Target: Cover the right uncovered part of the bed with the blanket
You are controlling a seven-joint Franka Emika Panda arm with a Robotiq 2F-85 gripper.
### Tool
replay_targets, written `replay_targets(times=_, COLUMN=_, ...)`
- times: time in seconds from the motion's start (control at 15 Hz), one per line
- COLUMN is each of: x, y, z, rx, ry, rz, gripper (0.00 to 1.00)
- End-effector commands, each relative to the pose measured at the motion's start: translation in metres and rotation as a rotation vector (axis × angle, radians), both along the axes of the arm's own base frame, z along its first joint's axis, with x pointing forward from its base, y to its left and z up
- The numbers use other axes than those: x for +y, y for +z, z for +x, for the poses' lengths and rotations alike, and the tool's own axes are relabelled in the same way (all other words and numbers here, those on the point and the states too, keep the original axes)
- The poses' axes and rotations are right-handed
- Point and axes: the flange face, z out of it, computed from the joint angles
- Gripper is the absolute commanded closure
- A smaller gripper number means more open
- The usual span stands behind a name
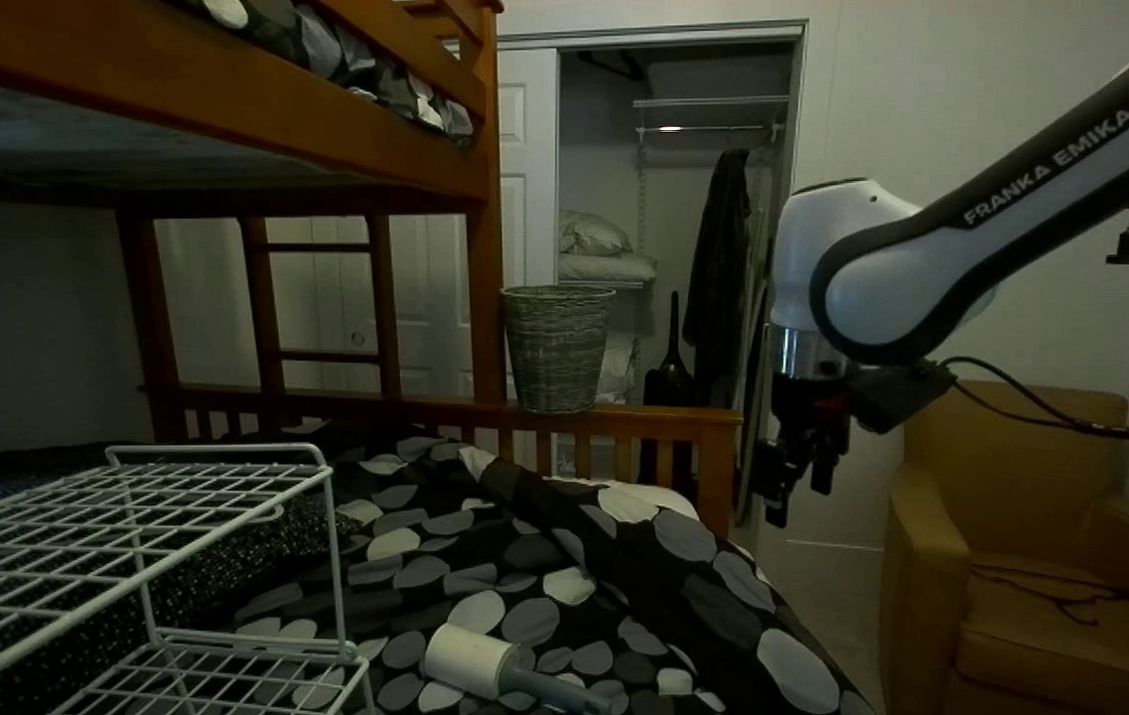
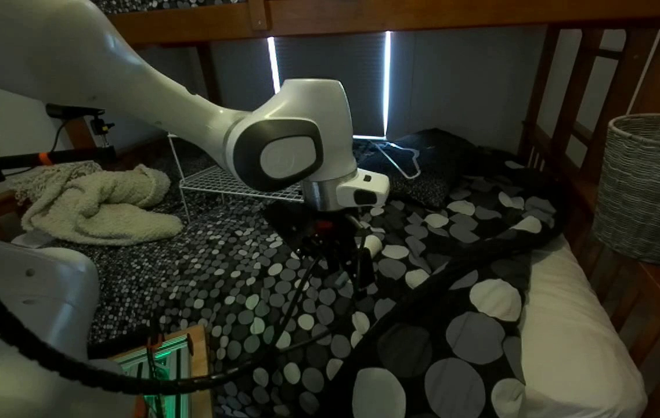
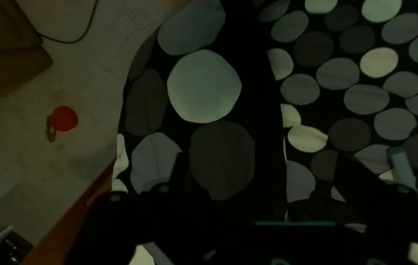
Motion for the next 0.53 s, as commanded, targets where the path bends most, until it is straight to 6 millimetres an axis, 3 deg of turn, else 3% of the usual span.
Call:
replay_targets(times=0.0, x=0.018, y=-0.048, z=0.001, rx=-0.057, ry=-0.088, rz=0.006, gripper=0.00)
replay_targets(times=0.13, x=0.028, y=-0.071, z=0.002, rx=-0.072, ry=-0.090, rz=0.007, gripper=0.00)
replay_targets(times=0.2, x=0.024, y=-0.048, z=0.001, rx=-0.068, ry=-0.072, rz=0.012, gripper=0.00)
replay_targets(times=0.33, x=0.030, y=-0.066, z=0.002, rx=-0.063, ry=-0.077, rz=0.015, gripper=0.00)
replay_targets(times=0.47, x=0.030, y=-0.071, z=0.003, rx=-0.058, ry=-0.080, rz=0.017, gripper=0.00)
